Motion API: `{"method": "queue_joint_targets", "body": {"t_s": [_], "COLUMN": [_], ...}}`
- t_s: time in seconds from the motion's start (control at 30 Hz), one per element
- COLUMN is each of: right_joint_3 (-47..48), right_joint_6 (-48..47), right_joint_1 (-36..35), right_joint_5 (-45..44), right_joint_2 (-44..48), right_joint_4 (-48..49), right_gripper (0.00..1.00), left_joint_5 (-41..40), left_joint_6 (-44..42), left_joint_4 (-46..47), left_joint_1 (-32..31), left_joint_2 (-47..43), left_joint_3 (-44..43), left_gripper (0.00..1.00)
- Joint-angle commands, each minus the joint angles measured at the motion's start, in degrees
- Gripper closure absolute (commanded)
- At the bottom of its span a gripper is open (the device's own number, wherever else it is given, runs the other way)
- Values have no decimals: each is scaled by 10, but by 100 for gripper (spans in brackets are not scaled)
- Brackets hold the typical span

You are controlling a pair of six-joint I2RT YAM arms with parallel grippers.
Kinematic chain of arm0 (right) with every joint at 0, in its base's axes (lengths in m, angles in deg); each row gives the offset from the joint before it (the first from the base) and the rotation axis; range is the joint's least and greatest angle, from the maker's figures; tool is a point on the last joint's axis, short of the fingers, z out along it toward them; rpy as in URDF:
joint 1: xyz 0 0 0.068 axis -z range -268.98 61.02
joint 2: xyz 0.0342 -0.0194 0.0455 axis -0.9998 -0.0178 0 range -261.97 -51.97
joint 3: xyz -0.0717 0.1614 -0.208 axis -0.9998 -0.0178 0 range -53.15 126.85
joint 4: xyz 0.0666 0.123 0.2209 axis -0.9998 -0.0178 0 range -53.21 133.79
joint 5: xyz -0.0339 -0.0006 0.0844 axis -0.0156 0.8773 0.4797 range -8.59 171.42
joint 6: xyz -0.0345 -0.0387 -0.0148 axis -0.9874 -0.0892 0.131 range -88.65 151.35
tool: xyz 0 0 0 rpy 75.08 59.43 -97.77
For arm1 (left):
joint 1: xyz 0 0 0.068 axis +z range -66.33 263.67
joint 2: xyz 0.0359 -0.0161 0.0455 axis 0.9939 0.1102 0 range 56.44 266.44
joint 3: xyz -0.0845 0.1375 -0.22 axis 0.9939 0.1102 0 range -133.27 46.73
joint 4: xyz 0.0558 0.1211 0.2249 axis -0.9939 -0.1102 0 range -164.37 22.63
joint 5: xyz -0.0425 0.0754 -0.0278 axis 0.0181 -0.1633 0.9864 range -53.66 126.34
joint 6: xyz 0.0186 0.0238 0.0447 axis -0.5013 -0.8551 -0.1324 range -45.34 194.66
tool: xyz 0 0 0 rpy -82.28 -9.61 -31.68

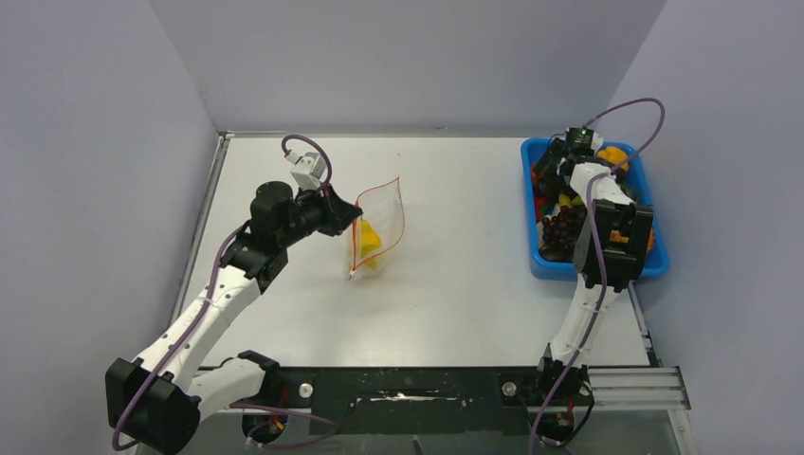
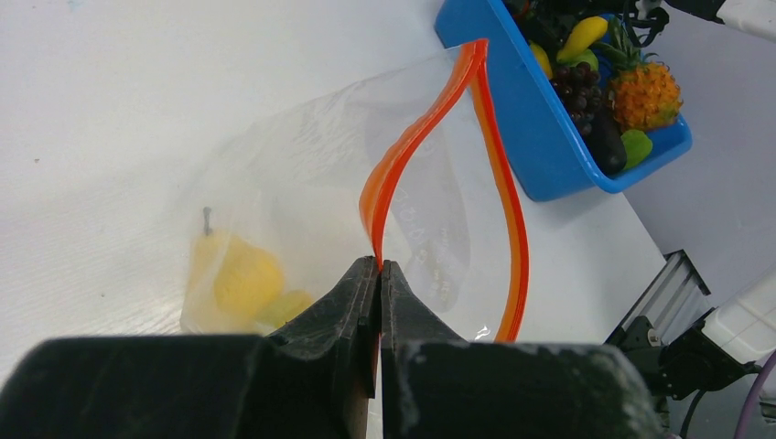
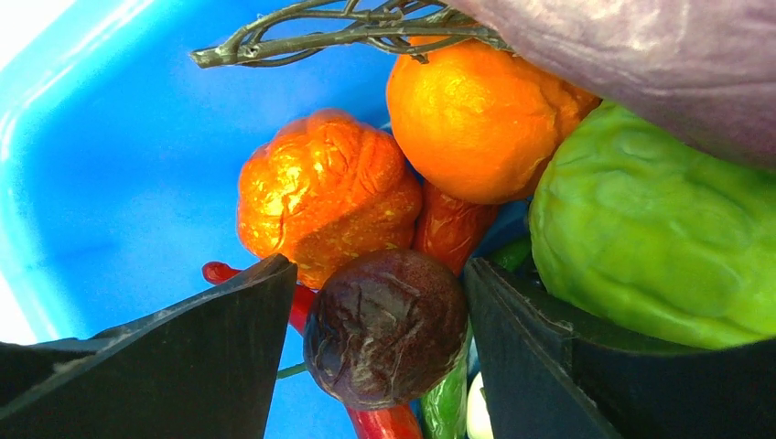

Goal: Place the food in the zip-top bag and seal the zipper
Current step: Pick up the fake fruit from the bin.

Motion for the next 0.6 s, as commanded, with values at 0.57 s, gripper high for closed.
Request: {"method": "queue_joint_targets", "body": {"t_s": [0.57], "right_joint_3": [1], "right_joint_6": [-5], "right_joint_1": [9], "right_joint_5": [-11], "right_joint_2": [67], "right_joint_4": [-18], "right_gripper": [53], "left_joint_5": [-8], "left_joint_6": [-12], "left_joint_4": [30], "left_joint_1": [7], "left_joint_2": [-16], "left_joint_3": [-2], "left_gripper": [100]}}
